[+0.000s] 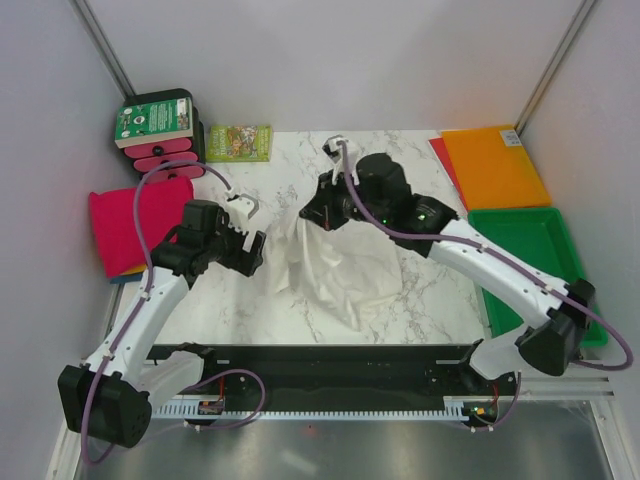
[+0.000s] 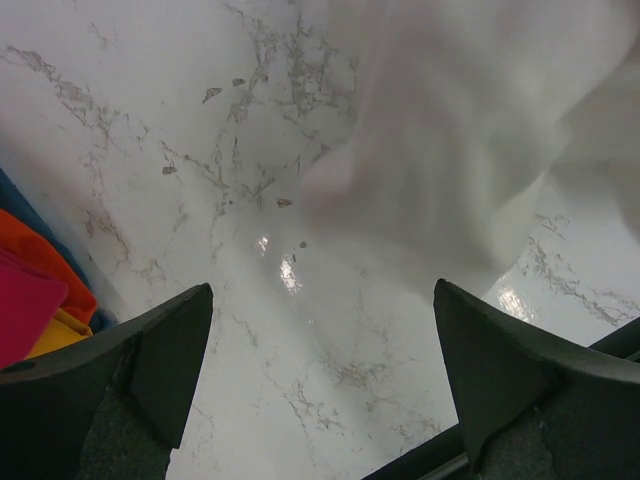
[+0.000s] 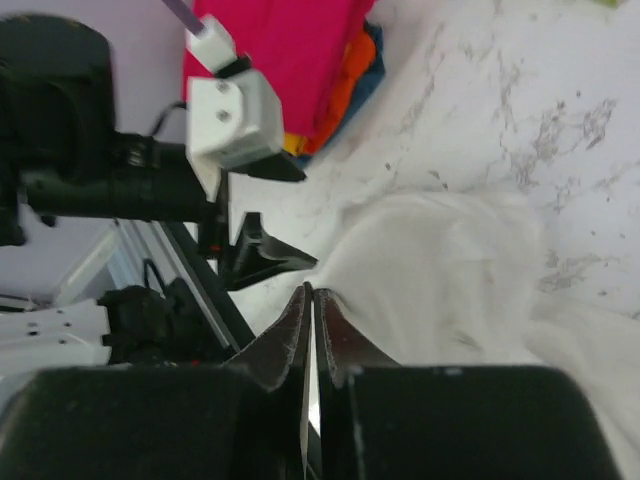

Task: Fold and stack the t-shirts
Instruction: Move the tshirt to the center of the board

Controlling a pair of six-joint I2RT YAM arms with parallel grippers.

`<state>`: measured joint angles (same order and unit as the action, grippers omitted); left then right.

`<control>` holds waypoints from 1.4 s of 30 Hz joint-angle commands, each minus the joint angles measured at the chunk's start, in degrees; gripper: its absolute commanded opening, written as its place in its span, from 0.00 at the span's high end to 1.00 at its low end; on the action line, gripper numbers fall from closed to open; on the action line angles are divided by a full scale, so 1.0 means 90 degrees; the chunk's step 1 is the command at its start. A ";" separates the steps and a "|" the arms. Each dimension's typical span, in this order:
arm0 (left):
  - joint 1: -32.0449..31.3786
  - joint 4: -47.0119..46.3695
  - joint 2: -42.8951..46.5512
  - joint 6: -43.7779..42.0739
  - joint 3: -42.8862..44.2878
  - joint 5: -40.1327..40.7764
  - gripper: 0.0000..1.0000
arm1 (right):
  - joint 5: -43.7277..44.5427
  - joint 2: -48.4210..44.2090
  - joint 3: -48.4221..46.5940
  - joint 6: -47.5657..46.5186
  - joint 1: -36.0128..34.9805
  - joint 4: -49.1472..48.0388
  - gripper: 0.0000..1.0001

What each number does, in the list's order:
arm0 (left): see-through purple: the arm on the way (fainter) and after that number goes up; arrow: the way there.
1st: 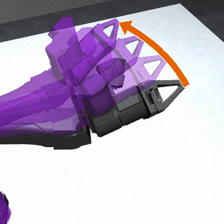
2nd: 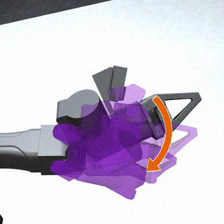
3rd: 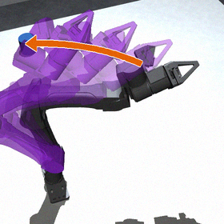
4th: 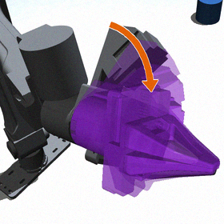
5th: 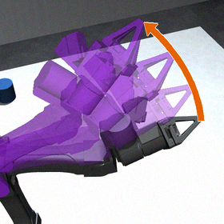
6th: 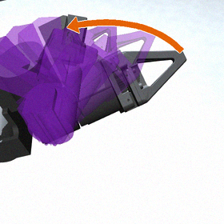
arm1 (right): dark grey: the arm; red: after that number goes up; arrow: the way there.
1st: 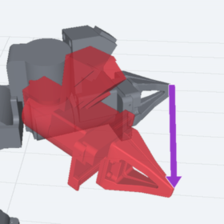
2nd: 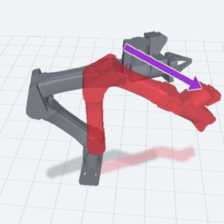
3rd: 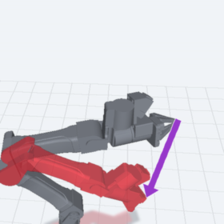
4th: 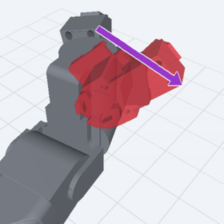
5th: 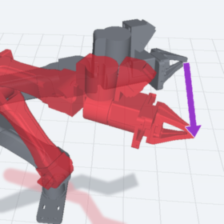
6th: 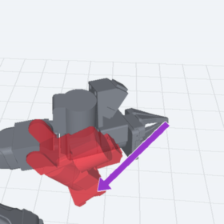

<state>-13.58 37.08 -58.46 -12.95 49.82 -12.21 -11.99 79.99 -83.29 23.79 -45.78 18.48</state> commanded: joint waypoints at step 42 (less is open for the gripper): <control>0.0005 -0.0341 -0.0946 -0.0173 -0.0399 0.0722 0.02 | 0.2727 -0.0118 0.4138 0.1234 0.2142 -0.0180 0.16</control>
<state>-13.58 35.27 -67.46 -13.15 46.00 -6.33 16.36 80.12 -42.44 44.62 -15.70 20.84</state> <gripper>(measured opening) 0.985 0.702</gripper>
